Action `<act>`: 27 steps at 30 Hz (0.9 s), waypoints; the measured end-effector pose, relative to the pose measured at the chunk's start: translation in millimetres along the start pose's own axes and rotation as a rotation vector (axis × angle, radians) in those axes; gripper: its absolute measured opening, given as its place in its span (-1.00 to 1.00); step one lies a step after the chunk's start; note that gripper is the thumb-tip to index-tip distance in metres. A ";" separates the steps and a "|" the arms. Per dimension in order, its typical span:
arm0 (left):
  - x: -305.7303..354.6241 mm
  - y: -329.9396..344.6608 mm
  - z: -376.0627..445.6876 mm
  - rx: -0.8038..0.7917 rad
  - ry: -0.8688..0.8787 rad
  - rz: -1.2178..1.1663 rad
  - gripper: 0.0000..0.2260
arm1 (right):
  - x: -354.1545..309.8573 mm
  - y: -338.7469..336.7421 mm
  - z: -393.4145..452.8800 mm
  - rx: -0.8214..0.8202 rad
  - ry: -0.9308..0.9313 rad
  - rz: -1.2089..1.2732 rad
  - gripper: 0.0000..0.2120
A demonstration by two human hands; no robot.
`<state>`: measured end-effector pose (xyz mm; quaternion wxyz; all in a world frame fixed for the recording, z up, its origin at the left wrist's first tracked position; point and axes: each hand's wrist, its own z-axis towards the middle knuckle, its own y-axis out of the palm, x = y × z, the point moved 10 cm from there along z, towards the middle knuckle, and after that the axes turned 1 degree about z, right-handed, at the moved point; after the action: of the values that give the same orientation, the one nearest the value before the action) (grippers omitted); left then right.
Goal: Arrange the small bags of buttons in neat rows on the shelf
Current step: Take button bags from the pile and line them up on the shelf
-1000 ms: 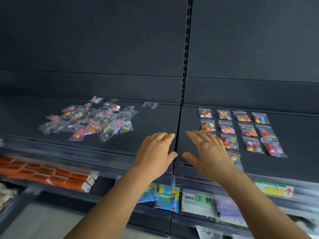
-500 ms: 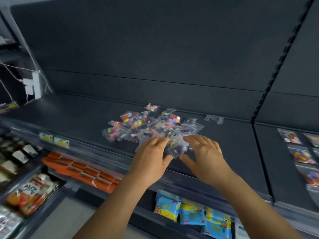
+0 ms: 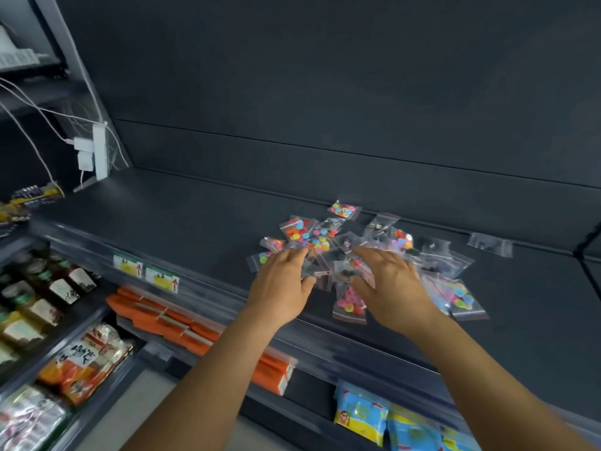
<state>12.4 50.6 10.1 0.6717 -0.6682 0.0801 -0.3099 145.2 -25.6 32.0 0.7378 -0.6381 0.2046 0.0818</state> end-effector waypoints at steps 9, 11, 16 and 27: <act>-59.6 3.8 51.5 0.004 -0.153 0.025 -0.55 | -23.5 40.2 77.4 -0.084 -0.096 -0.006 -0.57; -62.0 2.5 63.9 0.016 -0.139 0.080 -0.61 | -29.2 49.3 94.8 -0.101 -0.136 -0.021 -0.61; -61.1 3.3 94.7 0.057 -0.115 0.109 -0.66 | -28.3 68.5 137.4 -0.141 -0.149 -0.061 -0.60; -86.7 13.6 124.4 0.113 -0.338 -0.075 -0.68 | -12.1 87.7 198.9 -0.173 -0.035 -0.128 -0.52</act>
<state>12.6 200.3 -17.6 0.7000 -0.6744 -0.0766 -0.2222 140.1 185.2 -22.5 0.6871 -0.7096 0.1427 0.0631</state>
